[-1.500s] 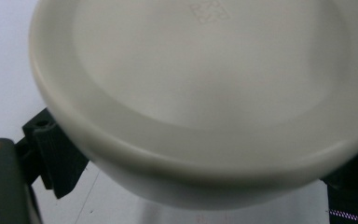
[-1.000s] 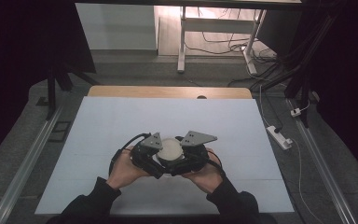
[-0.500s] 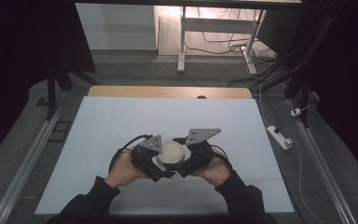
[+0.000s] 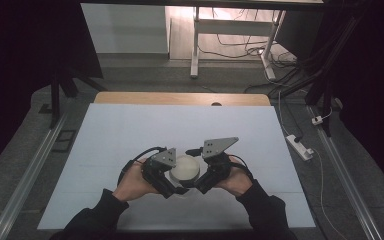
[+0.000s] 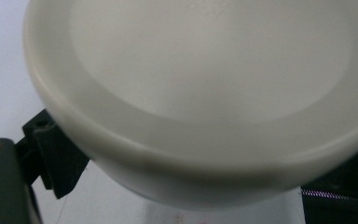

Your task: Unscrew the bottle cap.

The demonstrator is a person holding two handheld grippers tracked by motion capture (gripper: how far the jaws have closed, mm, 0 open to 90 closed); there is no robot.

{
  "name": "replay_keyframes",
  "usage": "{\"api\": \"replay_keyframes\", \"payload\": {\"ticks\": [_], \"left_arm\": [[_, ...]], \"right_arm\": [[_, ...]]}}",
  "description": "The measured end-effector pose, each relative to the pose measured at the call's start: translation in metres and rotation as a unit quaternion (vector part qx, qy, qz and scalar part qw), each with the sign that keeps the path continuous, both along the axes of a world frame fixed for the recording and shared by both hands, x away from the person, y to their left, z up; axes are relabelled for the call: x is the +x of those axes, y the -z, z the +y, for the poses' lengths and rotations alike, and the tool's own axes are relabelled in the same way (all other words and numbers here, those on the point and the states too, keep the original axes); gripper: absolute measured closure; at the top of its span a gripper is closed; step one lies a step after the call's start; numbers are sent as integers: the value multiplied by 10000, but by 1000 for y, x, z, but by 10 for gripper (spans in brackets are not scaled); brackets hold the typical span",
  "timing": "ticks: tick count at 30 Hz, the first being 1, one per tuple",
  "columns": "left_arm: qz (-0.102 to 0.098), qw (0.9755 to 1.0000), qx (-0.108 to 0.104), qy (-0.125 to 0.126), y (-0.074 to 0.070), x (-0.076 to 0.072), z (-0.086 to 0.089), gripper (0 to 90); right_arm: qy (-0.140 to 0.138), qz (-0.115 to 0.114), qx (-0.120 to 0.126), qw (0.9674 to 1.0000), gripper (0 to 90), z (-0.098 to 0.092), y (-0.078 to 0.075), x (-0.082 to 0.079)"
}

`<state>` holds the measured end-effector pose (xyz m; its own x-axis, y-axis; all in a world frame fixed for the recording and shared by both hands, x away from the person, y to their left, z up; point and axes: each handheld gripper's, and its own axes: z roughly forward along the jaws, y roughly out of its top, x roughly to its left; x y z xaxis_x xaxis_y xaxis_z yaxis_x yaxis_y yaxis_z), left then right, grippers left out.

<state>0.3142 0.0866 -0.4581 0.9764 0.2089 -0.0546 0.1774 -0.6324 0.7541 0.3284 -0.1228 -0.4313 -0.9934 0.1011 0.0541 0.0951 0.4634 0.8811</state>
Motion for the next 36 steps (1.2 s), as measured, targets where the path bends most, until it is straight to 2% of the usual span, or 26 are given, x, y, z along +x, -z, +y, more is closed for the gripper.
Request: {"api": "replay_keyframes", "payload": {"ticks": [2, 3, 4, 8, 11, 14, 16, 21, 25, 27, 31, 32, 36], "left_arm": [[-20, 10000, -17, -90, -1, 1, 2, 76], [-20, 10000, -17, -90, -1, 1, 2, 76], [-25, 9997, -23, -239, -2, 2, 3, 76], [-35, 9985, -3, -544, -3, 3, 5, 76], [-75, 9971, 66, -749, -3, 3, 5, 76], [-41, 9960, 36, -888, -3, 3, 4, 76], [-67, 9959, 61, -903, -3, 2, 3, 76], [-83, 9962, 82, -861, -4, 1, 1, 76], [-51, 9969, 66, -787, -4, 1, 2, 76], [-62, 9974, 88, -707, -4, 2, 2, 76], [-43, 9986, 60, -518, -3, 2, 4, 76], [-13, 9993, 37, -377, -3, 2, 4, 76], [-9, 9999, 13, -139, -4, 1, 5, 76]], "right_arm": [[205, 41, 150, 9997, 0, -1, -6, -2], [205, 41, 150, 9997, 0, -1, -6, -2], [555, -34, 214, 9982, 0, -3, -10, -4], [1141, -40, 243, 9932, 0, -2, -11, -7], [1445, -42, 175, 9893, 0, 2, -9, -10], [1737, -66, 39, 9848, 0, 9, -6, -13], [1848, -55, 2, 9828, 0, 13, -3, -14], [1869, -58, 55, 9823, 0, 16, 0, -15], [1767, -111, 85, 9842, 63, 17, 1, -18], [1670, -180, 32, 9858, 65, 18, 1, -18], [1411, -134, -23, 9899, 67, 16, 0, -16], [1283, -131, -26, 9916, 67, 15, 0, -16], [904, -16, 47, 9959, 68, 10, -1, -12]]}}
